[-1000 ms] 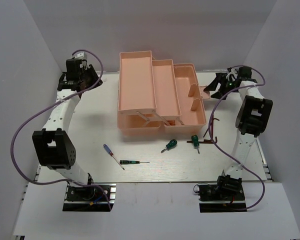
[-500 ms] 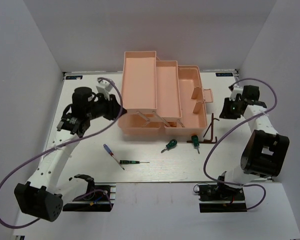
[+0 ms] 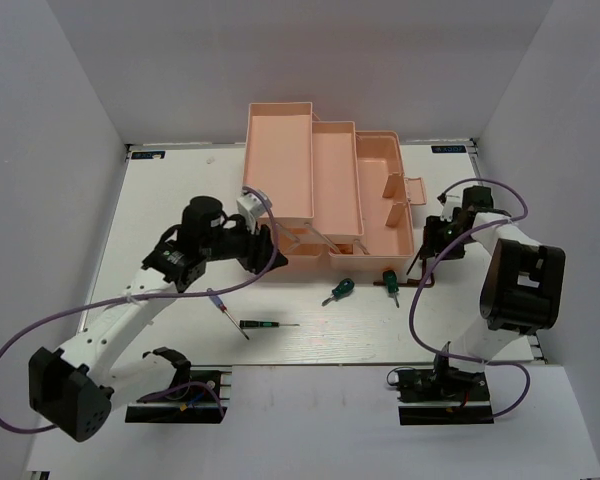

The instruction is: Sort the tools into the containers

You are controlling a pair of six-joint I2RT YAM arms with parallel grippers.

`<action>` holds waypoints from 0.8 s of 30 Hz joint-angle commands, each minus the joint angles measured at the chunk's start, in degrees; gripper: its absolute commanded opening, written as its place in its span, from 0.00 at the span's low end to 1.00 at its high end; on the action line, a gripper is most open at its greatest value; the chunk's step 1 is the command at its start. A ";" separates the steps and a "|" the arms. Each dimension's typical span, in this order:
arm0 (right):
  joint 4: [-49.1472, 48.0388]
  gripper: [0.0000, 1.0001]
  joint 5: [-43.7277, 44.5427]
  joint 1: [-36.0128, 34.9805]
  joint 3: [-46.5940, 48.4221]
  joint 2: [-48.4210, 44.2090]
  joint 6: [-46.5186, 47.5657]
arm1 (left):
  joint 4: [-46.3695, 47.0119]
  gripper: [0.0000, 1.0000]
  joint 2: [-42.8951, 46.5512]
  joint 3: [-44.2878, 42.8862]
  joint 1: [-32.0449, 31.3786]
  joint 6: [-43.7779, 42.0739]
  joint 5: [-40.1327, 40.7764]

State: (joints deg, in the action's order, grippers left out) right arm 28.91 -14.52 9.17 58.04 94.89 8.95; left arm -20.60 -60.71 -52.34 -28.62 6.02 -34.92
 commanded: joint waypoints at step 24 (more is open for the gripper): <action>-0.88 0.00 17.25 -1.97 -3.20 5.04 -4.20 | 11.72 0.56 -20.32 -0.12 -27.70 3.82 22.78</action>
State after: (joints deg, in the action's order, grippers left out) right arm 23.62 -1.85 5.65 56.49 97.45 3.57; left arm -10.79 -79.07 -48.93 -52.69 9.76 -16.34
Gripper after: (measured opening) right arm 0.163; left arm 0.552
